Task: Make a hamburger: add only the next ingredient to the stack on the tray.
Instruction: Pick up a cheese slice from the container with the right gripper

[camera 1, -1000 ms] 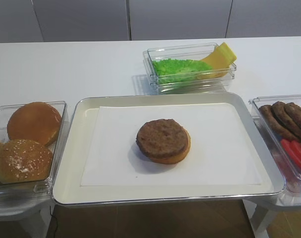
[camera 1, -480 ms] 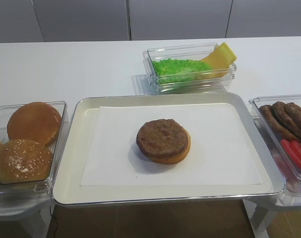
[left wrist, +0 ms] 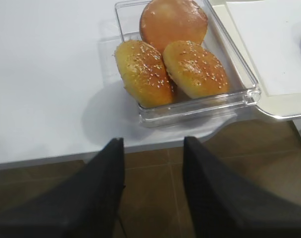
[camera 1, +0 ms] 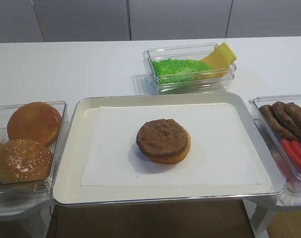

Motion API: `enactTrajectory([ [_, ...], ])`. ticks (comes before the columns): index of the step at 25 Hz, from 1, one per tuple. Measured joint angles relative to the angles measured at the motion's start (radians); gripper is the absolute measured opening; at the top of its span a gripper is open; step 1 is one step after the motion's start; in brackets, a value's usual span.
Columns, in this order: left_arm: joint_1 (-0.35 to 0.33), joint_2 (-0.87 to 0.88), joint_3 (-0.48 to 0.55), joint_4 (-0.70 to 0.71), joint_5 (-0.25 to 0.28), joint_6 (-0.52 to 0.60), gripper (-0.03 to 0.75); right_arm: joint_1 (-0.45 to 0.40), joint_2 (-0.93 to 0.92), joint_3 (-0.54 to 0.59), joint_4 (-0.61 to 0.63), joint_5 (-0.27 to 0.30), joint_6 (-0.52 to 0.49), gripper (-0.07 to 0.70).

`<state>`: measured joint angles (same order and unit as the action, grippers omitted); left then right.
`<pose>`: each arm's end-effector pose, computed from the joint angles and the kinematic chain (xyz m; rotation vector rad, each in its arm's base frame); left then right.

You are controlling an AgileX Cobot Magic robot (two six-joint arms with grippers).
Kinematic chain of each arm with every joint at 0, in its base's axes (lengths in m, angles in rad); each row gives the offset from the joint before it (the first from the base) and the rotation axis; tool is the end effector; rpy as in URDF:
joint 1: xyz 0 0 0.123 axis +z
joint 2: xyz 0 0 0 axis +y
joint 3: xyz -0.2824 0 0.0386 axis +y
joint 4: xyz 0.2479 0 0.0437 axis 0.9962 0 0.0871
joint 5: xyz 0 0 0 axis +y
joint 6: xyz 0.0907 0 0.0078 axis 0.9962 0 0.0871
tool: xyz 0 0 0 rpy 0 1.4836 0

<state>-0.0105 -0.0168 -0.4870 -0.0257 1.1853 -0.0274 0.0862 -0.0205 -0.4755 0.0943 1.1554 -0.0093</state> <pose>-0.0117 -0.0020 0.2637 -0.0151 2.1652 -0.0531 -0.0103 0.0070 0.2631 -0.1119 2.1403 0.1596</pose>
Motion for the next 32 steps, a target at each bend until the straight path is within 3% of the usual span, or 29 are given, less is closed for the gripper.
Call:
enactTrajectory([
  [13,0.0,0.0,0.0,0.0,0.0,0.0,0.299,0.0,0.0,0.0,0.006,-0.012,0.009,0.389],
  [19,0.0,0.0,0.0,0.0,0.0,0.0,0.299,0.0,0.01,-0.018,0.01,-0.078,0.093,0.384],
  [26,0.0,0.0,0.0,0.0,0.0,0.0,0.299,0.0,0.2,-0.082,0.022,-0.154,0.109,0.382],
  [32,0.0,0.0,0.0,0.0,0.0,0.0,0.299,0.0,0.42,-0.169,0.069,-0.282,0.109,0.368],
])
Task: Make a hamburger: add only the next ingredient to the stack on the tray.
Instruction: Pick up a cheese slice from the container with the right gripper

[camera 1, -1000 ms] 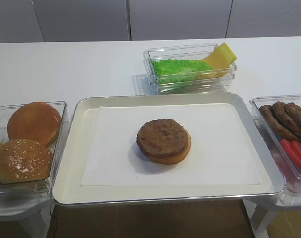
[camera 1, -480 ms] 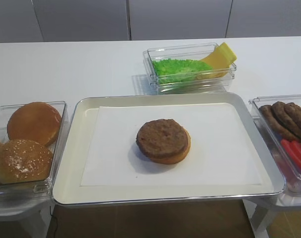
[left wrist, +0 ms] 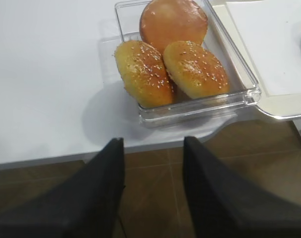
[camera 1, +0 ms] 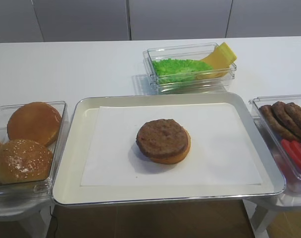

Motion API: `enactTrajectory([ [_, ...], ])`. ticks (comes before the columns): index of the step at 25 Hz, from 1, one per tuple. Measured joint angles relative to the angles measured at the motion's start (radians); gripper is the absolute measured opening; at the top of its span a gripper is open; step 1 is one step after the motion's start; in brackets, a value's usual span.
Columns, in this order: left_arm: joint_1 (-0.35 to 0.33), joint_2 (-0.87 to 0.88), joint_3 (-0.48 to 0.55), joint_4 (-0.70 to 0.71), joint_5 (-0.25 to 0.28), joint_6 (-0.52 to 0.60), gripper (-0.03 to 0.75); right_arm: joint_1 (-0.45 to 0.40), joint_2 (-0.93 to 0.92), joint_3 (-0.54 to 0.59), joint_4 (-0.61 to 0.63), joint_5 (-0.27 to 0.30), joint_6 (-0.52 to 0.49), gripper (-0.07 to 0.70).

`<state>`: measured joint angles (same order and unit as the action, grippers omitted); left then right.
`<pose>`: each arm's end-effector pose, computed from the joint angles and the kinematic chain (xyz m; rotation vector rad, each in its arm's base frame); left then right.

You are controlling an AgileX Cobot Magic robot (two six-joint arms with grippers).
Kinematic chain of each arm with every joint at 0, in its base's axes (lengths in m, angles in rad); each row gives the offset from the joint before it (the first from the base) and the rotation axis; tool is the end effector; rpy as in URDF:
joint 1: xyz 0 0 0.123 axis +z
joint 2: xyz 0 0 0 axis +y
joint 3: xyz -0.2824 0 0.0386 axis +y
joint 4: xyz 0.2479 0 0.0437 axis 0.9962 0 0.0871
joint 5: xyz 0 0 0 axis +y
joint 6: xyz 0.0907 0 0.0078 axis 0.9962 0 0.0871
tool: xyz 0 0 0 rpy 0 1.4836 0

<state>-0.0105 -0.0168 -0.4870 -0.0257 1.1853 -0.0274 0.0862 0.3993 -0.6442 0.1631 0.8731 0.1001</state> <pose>-0.0117 -0.0020 0.2637 -0.0151 2.1652 -0.0531 0.0612 0.0167 0.3247 0.0508 2.1149 0.3058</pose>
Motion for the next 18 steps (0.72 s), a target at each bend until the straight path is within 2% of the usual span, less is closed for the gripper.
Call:
enactTrajectory([
  [8,0.0,0.0,0.0,0.0,0.0,0.0,0.299,0.0,0.378,-0.152,0.011,-0.084,-0.009,0.365],
  [12,0.0,0.0,0.0,0.0,0.0,0.0,0.299,0.0,0.596,-0.27,0.019,-0.097,-0.016,0.365],
  [18,0.0,0.0,0.0,0.0,0.0,0.0,0.299,0.0,0.938,-0.508,0.058,-0.096,-0.056,0.365],
])
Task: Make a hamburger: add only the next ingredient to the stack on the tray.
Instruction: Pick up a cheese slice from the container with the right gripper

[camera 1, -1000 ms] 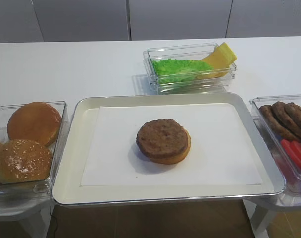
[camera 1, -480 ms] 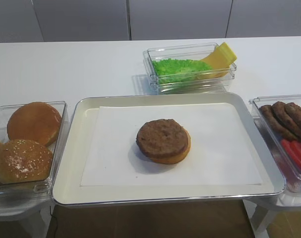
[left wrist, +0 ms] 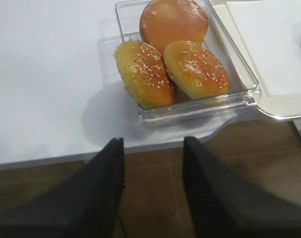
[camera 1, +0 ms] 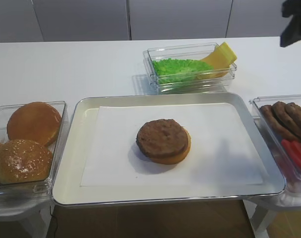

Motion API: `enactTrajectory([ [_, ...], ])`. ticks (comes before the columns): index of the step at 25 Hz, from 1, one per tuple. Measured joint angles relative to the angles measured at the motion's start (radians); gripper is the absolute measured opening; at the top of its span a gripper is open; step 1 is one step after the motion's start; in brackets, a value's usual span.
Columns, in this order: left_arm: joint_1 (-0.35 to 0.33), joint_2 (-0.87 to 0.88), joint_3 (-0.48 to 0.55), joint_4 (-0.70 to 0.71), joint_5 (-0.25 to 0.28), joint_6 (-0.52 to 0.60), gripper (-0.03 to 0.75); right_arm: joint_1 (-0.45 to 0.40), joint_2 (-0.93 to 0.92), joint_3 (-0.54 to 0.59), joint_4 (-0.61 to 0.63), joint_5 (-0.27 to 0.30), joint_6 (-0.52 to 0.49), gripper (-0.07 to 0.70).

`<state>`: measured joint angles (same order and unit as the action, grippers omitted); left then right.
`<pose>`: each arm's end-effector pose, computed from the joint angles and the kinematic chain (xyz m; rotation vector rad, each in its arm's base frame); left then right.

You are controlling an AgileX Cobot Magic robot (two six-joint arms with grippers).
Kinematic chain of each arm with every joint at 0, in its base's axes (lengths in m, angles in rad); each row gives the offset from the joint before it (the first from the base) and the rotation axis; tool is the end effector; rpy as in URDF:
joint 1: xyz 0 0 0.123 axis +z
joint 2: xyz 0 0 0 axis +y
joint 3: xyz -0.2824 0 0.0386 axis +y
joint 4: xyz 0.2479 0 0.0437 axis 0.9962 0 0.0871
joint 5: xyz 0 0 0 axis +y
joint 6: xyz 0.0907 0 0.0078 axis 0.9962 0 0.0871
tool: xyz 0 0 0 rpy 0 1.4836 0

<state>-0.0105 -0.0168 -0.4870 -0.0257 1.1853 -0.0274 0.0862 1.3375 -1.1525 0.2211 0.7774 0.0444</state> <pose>-0.0117 -0.0020 0.2637 -0.0151 2.1652 -0.0531 0.2801 0.0383 0.3356 0.0732 2.4441 0.3174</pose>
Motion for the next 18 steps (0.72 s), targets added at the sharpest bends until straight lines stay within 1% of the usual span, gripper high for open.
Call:
enactTrajectory([
  [6,0.0,0.0,0.0,0.0,0.0,0.0,0.299,0.0,0.293,-0.246,0.103,0.012,-0.087,0.365],
  [10,0.0,0.0,0.0,0.0,0.0,0.0,0.299,0.0,0.442,-0.383,0.125,0.012,-0.106,0.365],
  [14,0.0,0.0,0.0,0.0,0.0,0.0,0.299,0.0,0.548,-0.463,0.144,0.015,-0.125,0.365],
  [18,0.0,0.0,0.0,0.0,0.0,0.0,0.299,0.0,0.61,-0.487,0.145,0.015,-0.14,0.365],
])
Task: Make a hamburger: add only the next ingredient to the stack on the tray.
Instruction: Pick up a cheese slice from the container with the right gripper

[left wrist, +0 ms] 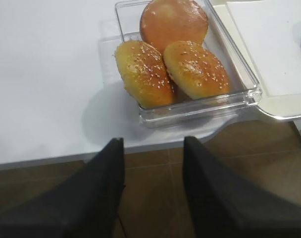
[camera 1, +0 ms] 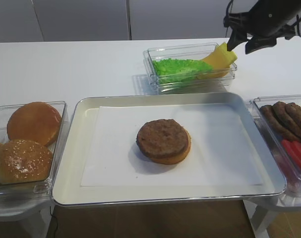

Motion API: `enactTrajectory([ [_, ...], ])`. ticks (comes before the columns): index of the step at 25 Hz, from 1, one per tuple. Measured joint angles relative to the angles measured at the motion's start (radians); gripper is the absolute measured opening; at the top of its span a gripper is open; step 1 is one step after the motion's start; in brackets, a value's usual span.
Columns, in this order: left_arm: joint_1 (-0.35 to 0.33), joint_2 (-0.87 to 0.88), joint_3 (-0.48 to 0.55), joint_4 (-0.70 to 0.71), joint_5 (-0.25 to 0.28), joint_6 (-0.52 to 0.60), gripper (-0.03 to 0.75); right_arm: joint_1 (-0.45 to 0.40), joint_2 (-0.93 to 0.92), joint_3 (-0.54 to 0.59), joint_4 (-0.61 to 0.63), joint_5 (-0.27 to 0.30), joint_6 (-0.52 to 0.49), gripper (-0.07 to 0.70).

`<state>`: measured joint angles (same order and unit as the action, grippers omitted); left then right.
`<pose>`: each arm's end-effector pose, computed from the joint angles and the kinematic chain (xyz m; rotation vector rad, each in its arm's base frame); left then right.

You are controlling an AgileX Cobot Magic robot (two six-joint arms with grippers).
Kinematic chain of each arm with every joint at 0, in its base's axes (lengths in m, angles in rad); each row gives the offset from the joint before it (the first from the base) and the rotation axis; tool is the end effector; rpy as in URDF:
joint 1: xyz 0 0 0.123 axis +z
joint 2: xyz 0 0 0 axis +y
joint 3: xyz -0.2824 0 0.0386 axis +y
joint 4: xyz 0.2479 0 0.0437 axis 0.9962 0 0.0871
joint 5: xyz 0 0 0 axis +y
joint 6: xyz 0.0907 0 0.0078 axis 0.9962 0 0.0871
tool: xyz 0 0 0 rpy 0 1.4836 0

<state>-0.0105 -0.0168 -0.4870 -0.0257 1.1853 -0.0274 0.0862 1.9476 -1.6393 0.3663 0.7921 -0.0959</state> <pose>-0.0117 -0.0020 0.2637 -0.0151 2.1652 -0.0531 0.4347 0.0609 0.2647 0.0027 2.5566 0.4269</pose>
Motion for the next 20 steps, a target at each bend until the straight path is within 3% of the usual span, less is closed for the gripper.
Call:
enactTrajectory([
  [4,0.0,0.0,0.0,0.0,0.0,0.0,0.299,0.0,0.033,-0.004,0.007,-0.002,-0.011,0.346],
  [12,0.0,0.0,0.0,0.0,0.0,0.0,0.299,0.0,0.041,-0.004,0.042,-0.01,-0.058,0.164],
  [20,0.0,0.0,0.0,0.0,0.0,0.0,0.299,0.0,0.041,-0.004,0.042,-0.01,-0.06,0.047],
])
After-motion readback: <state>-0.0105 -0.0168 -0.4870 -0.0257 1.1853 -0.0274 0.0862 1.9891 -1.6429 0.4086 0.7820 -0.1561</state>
